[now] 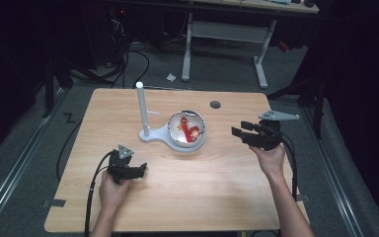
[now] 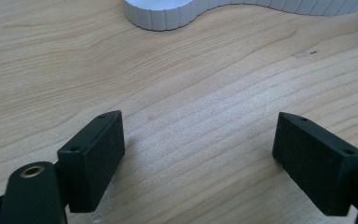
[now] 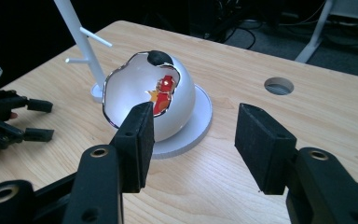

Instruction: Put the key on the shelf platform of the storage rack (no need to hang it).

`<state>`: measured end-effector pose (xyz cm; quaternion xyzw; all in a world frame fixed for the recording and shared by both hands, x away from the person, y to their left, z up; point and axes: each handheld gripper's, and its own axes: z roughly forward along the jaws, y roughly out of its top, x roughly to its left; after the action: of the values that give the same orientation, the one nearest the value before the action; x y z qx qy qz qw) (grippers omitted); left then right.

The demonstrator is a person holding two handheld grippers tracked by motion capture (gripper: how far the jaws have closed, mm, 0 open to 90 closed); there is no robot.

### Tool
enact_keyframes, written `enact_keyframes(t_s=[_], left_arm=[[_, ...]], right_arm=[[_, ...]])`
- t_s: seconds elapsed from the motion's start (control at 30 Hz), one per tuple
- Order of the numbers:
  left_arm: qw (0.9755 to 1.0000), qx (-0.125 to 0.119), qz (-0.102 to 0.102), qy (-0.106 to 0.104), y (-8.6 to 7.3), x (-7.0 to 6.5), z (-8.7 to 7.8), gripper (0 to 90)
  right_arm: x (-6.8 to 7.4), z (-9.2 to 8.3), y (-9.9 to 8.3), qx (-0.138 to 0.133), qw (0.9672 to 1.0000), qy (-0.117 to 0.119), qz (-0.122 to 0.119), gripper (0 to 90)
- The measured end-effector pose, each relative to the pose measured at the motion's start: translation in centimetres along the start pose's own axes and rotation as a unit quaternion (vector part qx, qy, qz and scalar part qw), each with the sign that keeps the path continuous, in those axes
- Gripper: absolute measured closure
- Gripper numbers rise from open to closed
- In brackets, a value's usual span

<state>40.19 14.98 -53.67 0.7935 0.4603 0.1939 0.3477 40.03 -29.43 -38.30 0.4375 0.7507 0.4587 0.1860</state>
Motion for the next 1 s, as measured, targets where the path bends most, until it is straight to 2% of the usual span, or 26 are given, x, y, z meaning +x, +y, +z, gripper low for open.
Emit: enact_keyframes(t_s=[0.17, 0.23, 0.43, 0.57, 0.8, 0.93, 1.0], left_arm=[[1.0, 0.001, 0.001, 0.0, 0.0, 0.0, 0.0, 17.0], [1.0, 0.001, 0.001, 0.0, 0.0, 0.0, 0.0, 17.0], [1.0, 0.001, 0.001, 0.0, 0.0, 0.0, 0.0, 17.0], [1.0, 0.0, 0.0, 0.0, 0.0, 0.0, 0.0, 17.1], [1.0, 0.0, 0.0, 0.0, 0.0, 0.0, 0.0, 17.2], [1.0, 0.0, 0.0, 0.0, 0.0, 0.0, 0.0, 17.3], [1.0, 0.0, 0.0, 0.0, 0.0, 0.0, 0.0, 17.3]], right_arm=[[0.2, -0.5, -0.6, -0.012, 0.9999, 0.008, 0.008, 48.2], [0.1, -0.6, -1.1, -0.005, 0.9999, 0.001, 0.012, 48.1], [-0.3, -1.7, -2.5, -0.014, 0.9995, -0.002, 0.028, 48.4], [-0.7, -2.0, -3.2, -0.013, 0.9992, -0.013, 0.034, 48.6], [-0.5, -2.0, -4.0, -0.019, 0.9993, -0.013, 0.03, 49.4], [-0.3, -1.6, -4.5, -0.012, 0.9994, -0.024, 0.022, 50.2], [-0.3, -1.5, -4.8, -0.013, 0.9995, -0.022, 0.019, 50.3]])
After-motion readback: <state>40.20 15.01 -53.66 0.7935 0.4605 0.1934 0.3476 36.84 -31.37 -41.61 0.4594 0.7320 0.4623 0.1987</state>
